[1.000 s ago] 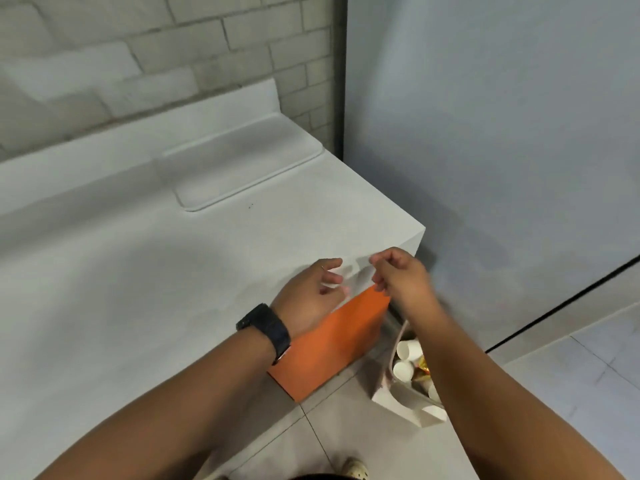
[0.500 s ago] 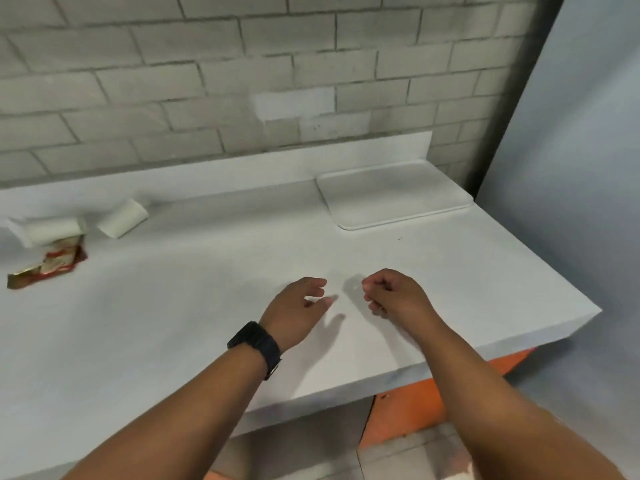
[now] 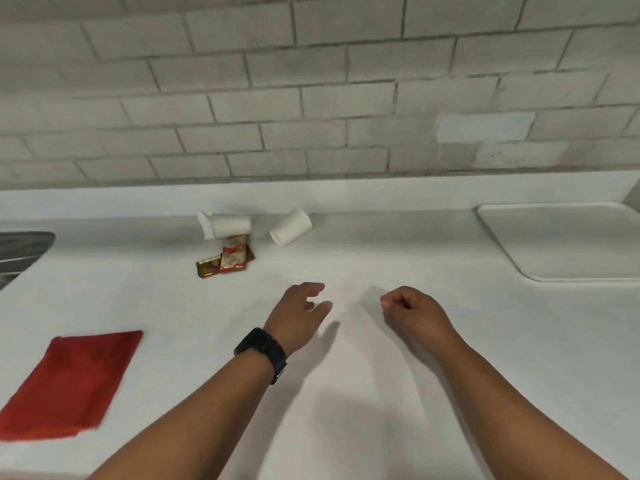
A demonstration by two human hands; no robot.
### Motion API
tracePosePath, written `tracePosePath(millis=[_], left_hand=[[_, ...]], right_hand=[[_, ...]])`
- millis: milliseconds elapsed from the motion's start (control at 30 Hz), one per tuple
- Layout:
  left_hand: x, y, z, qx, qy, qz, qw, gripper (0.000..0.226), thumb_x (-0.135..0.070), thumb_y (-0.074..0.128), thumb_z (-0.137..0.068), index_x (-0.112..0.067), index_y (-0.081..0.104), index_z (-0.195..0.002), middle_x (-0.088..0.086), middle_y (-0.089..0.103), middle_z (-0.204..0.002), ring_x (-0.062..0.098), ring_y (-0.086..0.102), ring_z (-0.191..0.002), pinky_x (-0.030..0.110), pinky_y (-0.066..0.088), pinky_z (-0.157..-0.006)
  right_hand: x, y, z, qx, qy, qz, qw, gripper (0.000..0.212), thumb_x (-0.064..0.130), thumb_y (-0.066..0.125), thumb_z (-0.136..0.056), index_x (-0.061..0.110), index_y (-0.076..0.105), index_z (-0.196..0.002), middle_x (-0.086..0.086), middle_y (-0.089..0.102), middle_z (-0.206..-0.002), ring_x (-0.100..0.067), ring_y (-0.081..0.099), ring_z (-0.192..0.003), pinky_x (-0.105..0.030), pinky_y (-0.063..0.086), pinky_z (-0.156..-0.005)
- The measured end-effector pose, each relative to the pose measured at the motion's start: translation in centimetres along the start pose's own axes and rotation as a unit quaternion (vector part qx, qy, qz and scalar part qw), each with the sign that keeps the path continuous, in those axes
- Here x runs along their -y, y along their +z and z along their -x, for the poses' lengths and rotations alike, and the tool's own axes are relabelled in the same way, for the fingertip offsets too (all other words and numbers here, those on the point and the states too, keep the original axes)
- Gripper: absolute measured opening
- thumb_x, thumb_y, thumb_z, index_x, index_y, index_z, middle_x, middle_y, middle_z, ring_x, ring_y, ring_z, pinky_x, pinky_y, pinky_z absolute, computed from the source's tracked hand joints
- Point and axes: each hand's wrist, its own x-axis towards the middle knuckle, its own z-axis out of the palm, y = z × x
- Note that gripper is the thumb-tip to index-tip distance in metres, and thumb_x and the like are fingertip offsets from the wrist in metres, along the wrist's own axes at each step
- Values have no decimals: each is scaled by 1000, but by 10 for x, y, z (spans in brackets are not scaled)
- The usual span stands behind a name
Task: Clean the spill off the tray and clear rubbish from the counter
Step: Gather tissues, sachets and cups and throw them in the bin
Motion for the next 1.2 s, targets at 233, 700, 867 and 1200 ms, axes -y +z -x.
tracePosePath(millis=[233, 700, 867, 1200], left_hand=[[59, -73, -33, -70, -41, 21, 996, 42, -37, 61, -88, -28, 51, -129, -10, 48, -131, 7, 55, -108, 26, 45, -94], [124, -139, -126, -76, -63, -199, 975, 65, -35, 61, -86, -24, 35, -145, 2, 26, -154, 22, 30, -140, 36, 29, -114], [128, -132, -143, -54, -6, -311, 949, 46, -35, 45, -96, -24, 43, -140, 0, 42, -146, 23, 46, -128, 32, 38, -104], [116, -98, -114, -85, 66, -318, 942, 41, -26, 48, -91, -29, 51, -133, -4, 56, -132, 22, 57, -110, 30, 47, -86]], right_hand=[[23, 72, -29, 39, 1, 41, 998, 7, 19, 67, -83, 23, 70, -78, -5, 72, -89, -20, 67, -80, -32, 52, -74], [57, 124, -118, 80, -56, 195, 976, 4, 23, 66, -87, 26, 67, -88, 9, 65, -101, -10, 62, -94, -15, 41, -73], [71, 141, -171, 37, -87, 261, 961, 43, 33, 70, -84, 24, 58, -124, -4, 48, -130, -19, 53, -114, -27, 40, -95], [113, 207, -230, 75, -136, 484, 861, 96, 72, 58, -74, 41, 9, -150, -1, -16, -161, -32, -7, -148, -57, 11, -116]])
